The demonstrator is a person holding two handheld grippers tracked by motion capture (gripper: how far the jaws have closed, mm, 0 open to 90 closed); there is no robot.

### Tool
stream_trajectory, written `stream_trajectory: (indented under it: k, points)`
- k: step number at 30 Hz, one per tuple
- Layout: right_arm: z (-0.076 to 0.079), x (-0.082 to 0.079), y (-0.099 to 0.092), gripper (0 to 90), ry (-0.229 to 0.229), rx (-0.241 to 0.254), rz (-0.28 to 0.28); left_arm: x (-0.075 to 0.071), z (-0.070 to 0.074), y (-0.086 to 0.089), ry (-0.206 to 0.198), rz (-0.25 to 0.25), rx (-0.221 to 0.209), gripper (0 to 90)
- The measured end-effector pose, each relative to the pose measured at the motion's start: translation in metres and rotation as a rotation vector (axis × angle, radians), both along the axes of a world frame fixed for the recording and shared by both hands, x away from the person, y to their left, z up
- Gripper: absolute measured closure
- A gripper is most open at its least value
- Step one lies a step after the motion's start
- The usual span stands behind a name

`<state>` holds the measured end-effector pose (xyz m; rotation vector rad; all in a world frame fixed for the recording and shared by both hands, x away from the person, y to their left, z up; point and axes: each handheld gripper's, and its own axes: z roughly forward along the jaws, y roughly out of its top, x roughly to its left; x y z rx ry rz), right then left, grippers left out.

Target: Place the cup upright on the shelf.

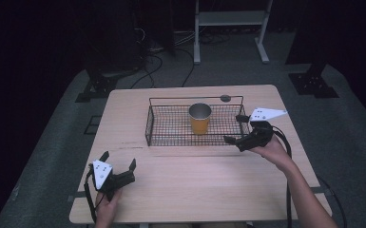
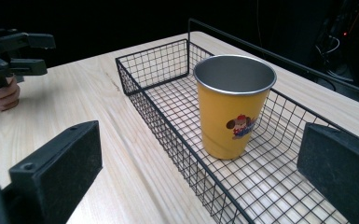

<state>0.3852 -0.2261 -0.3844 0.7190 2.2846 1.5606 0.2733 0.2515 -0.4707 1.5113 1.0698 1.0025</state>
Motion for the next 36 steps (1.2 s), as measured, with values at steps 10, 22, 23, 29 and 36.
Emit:
stream_trajectory:
  k: [10, 22, 23, 29, 36]
  points:
    - [-0.008, -0.014, -0.007, 0.0, 0.009, -0.001, -0.001, 0.000, 0.000, 0.000, 0.001, 0.001, 0.002, 0.0]
    - [-0.019, -0.030, -0.014, 0.0, 0.009, 0.002, -0.008, 0.000, 0.000, 0.000, -0.001, 0.001, 0.004, 0.0]
    - [-0.020, -0.031, -0.014, 0.0, 0.009, 0.001, -0.010, 0.000, 0.000, 0.000, -0.001, 0.001, 0.003, 0.0]
    - [-0.030, -0.038, -0.019, 0.0, 0.019, -0.004, -0.021, 0.000, 0.000, 0.000, -0.001, 0.003, 0.003, 0.0]
    - [-0.038, -0.045, -0.024, 0.0, 0.027, 0.001, -0.035, 0.000, 0.000, -0.001, -0.001, 0.004, 0.004, 0.0]
